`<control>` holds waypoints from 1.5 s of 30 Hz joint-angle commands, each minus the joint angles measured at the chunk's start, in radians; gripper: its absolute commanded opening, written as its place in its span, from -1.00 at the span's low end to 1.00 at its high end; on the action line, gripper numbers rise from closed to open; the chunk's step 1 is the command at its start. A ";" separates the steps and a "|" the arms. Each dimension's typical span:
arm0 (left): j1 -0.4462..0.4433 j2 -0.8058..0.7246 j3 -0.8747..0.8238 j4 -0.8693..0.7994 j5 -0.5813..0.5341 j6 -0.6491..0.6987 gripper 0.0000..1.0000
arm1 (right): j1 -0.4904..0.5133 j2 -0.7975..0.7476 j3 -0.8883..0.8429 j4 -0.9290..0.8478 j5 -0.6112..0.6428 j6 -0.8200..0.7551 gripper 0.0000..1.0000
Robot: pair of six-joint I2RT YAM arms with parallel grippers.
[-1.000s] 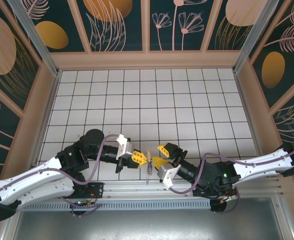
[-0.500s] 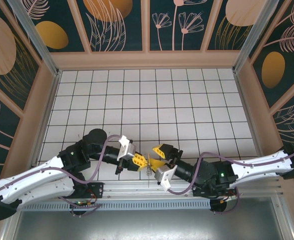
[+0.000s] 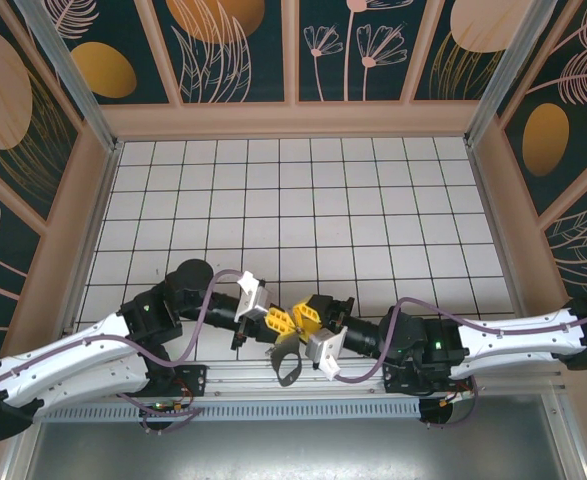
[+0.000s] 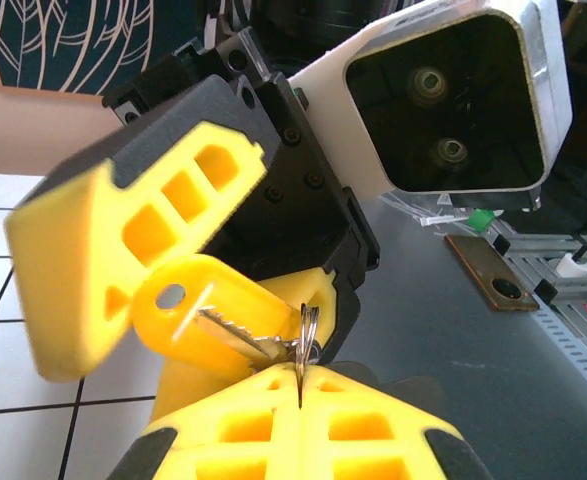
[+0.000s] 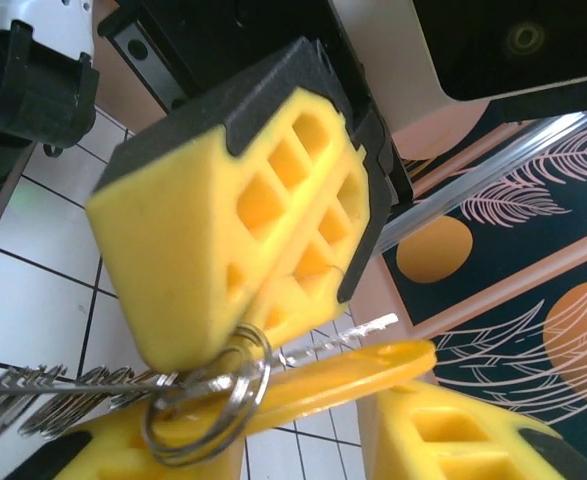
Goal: Put the keys on the keyring
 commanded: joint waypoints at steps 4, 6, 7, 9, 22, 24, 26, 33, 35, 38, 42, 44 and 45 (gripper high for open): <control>-0.002 -0.032 -0.039 0.130 -0.181 -0.016 -1.00 | -0.023 -0.071 -0.032 0.035 0.024 0.108 -0.44; -0.002 -0.037 -0.042 0.138 -0.238 -0.005 -1.00 | -0.044 -0.116 -0.063 0.060 0.020 0.139 -0.49; -0.002 -0.036 -0.042 0.141 -0.258 0.003 -1.00 | -0.057 -0.131 -0.078 0.078 0.033 0.151 -0.50; -0.002 -0.025 -0.038 0.153 -0.294 0.017 -1.00 | -0.096 -0.146 -0.093 0.092 0.065 0.186 -0.50; 0.109 0.236 0.080 0.229 -0.221 0.153 -1.00 | -0.378 -0.114 -0.087 0.029 -0.081 0.400 -0.30; 0.155 0.276 0.117 0.196 -0.158 0.181 -1.00 | -0.380 -0.135 -0.100 0.026 -0.106 0.395 -0.26; 0.182 0.305 0.155 0.154 -0.082 0.213 -1.00 | -0.381 -0.143 -0.112 0.029 -0.147 0.379 -0.22; 0.220 0.328 0.236 0.004 0.058 0.283 -1.00 | -0.381 -0.047 -0.122 0.029 -0.171 0.309 -0.16; 0.226 0.326 0.250 -0.042 0.066 0.298 -1.00 | -0.381 -0.021 -0.114 0.028 -0.173 0.297 -0.16; 0.227 0.315 0.261 -0.090 0.076 0.306 -1.00 | -0.381 -0.017 -0.117 0.034 -0.171 0.286 -0.16; 0.227 0.310 0.267 -0.139 0.074 0.316 -1.00 | -0.378 -0.042 -0.119 0.046 -0.177 0.277 -0.17; 0.228 0.306 0.261 -0.147 0.070 0.316 -1.00 | -0.376 -0.058 -0.120 0.053 -0.181 0.276 -0.16; 0.228 0.301 0.258 -0.143 0.070 0.312 -1.00 | -0.376 -0.066 -0.122 0.058 -0.189 0.277 -0.16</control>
